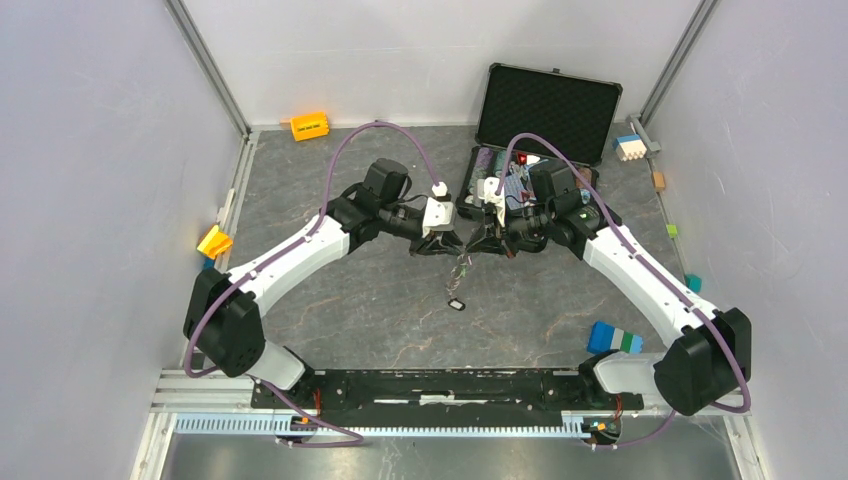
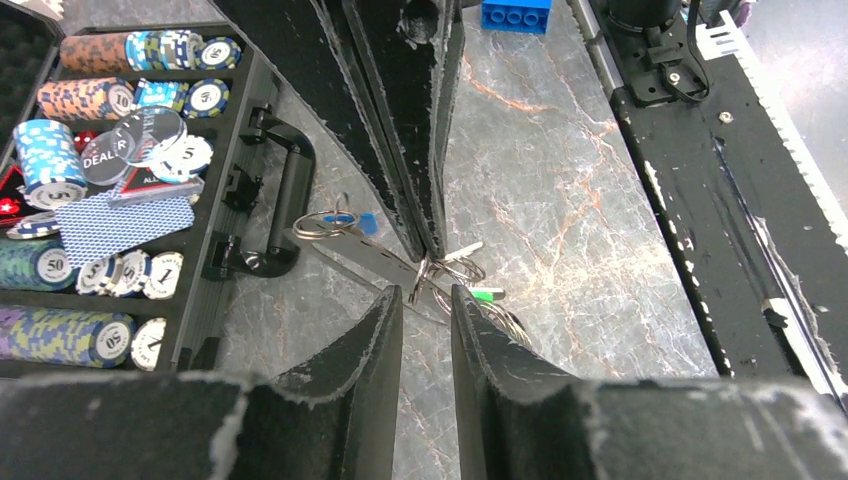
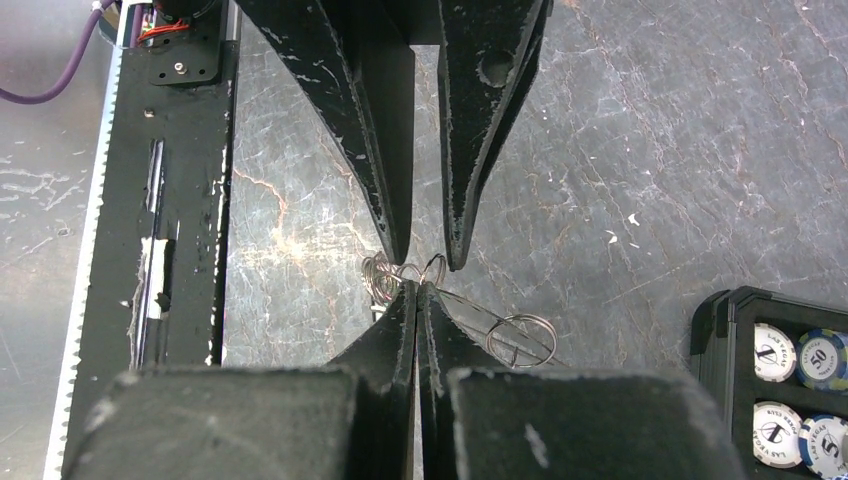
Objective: Put the keys on the keyring
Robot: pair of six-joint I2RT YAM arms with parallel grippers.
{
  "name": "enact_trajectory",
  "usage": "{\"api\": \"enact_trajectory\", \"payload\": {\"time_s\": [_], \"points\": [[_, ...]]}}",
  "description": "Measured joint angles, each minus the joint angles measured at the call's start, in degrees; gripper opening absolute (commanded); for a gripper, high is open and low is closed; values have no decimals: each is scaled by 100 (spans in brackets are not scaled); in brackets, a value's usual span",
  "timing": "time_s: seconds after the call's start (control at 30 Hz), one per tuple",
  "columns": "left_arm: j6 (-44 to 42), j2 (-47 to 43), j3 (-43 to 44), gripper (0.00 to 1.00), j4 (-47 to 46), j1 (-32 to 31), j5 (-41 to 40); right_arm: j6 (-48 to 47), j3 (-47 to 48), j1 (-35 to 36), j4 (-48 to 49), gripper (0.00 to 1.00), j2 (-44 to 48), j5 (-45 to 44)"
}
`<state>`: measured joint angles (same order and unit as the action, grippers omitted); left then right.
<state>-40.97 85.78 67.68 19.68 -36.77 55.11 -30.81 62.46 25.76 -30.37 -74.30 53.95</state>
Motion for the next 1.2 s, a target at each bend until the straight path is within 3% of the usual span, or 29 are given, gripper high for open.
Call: {"api": "enact_trajectory", "payload": {"time_s": [0.63, 0.9, 1.2], "points": [[-553, 13, 35, 37, 22, -31, 46, 83, -2, 2, 90, 0, 46, 7], [-807, 177, 184, 22, 140, -33, 68, 122, -39, 2, 127, 0, 48, 24], [-844, 258, 289, 14, 173, -33, 101, 149, -46, 0, 151, 0, 52, 24]]}}
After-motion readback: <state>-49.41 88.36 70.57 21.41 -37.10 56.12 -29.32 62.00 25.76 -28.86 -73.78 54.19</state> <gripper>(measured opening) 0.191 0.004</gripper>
